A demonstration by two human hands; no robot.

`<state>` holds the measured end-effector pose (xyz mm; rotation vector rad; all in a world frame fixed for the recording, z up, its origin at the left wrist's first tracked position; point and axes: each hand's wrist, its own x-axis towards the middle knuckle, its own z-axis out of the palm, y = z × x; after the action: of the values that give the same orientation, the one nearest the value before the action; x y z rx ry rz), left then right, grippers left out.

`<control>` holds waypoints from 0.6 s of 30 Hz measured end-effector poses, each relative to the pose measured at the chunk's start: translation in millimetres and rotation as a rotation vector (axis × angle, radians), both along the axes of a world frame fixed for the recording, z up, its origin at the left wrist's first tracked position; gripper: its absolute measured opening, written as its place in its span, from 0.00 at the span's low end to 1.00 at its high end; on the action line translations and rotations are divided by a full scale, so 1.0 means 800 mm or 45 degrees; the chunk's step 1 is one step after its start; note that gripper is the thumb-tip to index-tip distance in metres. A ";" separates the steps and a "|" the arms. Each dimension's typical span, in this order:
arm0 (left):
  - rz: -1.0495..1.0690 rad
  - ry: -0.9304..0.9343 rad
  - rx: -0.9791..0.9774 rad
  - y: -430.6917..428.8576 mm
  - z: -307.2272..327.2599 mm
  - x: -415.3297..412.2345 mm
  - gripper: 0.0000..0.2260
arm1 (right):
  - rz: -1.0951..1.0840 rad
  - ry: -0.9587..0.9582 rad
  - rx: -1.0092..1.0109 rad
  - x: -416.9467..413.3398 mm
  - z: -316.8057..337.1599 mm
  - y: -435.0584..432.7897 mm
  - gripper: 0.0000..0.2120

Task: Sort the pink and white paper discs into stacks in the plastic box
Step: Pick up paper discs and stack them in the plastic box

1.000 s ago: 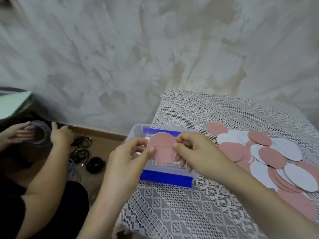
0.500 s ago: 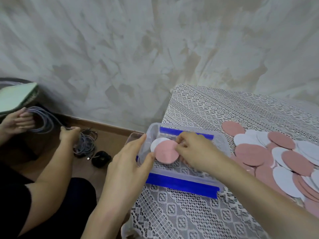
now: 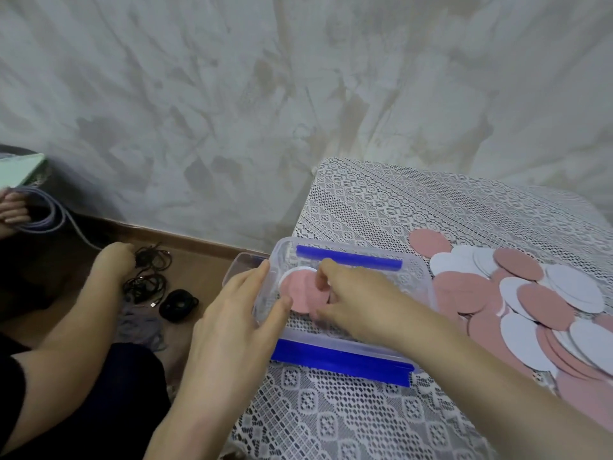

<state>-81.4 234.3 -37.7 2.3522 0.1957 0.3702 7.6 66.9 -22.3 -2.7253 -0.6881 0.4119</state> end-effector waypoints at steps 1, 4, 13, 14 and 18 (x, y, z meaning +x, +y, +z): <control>-0.005 -0.004 -0.004 0.000 -0.001 0.001 0.24 | 0.013 -0.038 -0.006 0.004 -0.002 0.002 0.11; 0.011 -0.003 0.023 0.001 0.000 0.005 0.23 | 0.015 -0.097 -0.010 0.009 -0.004 0.006 0.10; 0.109 0.098 0.475 -0.008 0.026 0.002 0.20 | 0.144 -0.156 -0.117 -0.005 0.014 -0.007 0.17; 0.131 0.080 0.497 -0.009 0.029 0.000 0.18 | 0.162 -0.212 -0.144 -0.010 0.018 -0.012 0.18; 0.110 0.002 0.619 -0.020 0.035 0.007 0.15 | 0.183 -0.453 -0.180 -0.026 0.031 -0.038 0.16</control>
<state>-76.1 217.9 -9.8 2.8278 0.2282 0.5027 -13.3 36.4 2.2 -2.9257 -0.9834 0.0015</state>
